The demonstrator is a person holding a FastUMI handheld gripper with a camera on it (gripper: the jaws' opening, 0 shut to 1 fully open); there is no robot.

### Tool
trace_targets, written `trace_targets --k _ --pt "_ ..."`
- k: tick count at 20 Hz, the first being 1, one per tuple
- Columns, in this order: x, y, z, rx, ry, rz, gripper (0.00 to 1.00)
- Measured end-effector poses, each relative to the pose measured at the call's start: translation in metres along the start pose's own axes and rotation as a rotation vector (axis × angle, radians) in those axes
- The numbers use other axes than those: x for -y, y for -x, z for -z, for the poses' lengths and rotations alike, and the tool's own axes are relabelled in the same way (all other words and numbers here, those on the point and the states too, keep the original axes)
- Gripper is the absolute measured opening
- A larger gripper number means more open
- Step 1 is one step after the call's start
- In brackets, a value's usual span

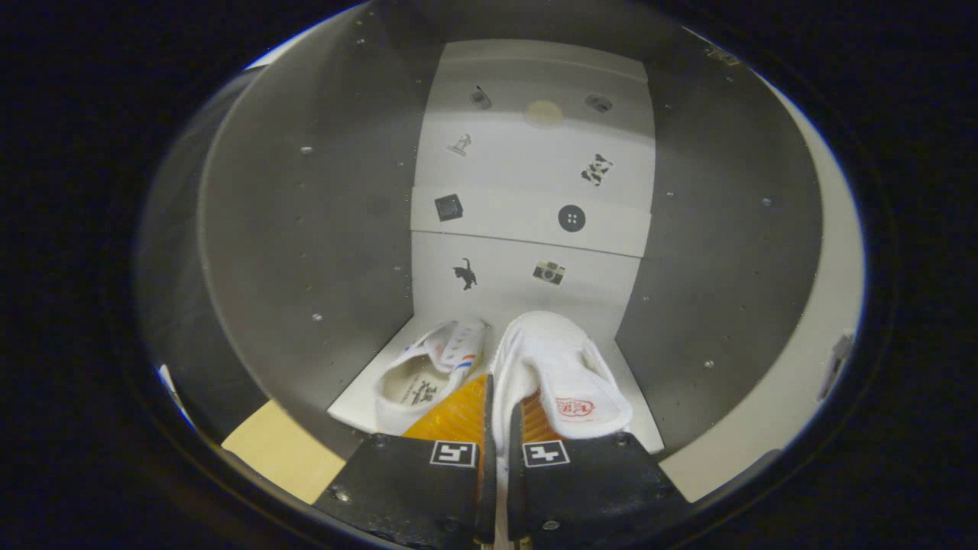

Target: Open the shoe cabinet door, grab the shoes and put them into the shoe cabinet, then close the shoe cabinet door.

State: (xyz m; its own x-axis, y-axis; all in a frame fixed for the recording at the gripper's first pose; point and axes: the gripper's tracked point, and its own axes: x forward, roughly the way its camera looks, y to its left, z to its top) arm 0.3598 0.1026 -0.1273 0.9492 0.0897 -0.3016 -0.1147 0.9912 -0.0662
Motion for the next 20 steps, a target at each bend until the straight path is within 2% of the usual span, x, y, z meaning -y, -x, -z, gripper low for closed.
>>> trace_targets --k 4,10,16,20 --pt "0.012 -0.052 -0.005 -0.047 -0.003 0.002 0.09" --pt "0.013 -0.101 0.000 -0.126 0.018 -0.003 0.09" --pt "0.012 -0.114 0.014 -0.195 -0.027 -0.011 0.10" --pt "0.016 -0.111 0.014 -0.186 -0.062 -0.003 0.17"
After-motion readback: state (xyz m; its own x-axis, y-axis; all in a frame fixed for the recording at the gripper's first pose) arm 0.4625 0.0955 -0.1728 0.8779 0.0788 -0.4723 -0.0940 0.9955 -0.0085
